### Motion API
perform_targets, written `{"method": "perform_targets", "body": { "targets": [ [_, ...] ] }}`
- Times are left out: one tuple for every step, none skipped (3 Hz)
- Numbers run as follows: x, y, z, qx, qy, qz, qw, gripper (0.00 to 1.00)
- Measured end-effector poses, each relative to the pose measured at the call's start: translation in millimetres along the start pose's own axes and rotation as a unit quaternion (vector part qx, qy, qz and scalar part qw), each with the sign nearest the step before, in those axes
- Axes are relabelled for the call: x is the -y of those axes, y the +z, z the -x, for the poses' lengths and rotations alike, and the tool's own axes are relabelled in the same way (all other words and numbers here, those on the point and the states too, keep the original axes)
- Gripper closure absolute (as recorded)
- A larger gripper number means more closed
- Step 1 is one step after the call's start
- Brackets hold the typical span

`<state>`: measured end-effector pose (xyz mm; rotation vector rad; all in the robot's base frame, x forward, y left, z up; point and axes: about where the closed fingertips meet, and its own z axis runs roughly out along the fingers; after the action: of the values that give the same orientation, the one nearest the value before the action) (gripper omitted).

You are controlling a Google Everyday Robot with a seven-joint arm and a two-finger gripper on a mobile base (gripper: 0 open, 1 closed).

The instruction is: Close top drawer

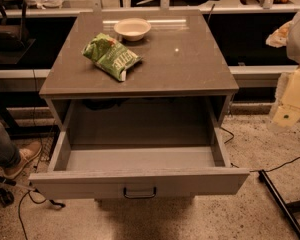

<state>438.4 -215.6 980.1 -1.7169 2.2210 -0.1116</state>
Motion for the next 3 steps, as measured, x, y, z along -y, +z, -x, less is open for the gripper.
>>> {"method": "perform_targets", "body": {
  "targets": [
    [0.0,0.0,0.0,0.0,0.0,0.0,1.0,0.0],
    [-20.8,35.3,2.0,-0.004,0.024,0.041,0.9989,0.0],
    [-67.3,92.0,1.6,-0.005,0.087,0.108,0.9903,0.0]
  ]
}}
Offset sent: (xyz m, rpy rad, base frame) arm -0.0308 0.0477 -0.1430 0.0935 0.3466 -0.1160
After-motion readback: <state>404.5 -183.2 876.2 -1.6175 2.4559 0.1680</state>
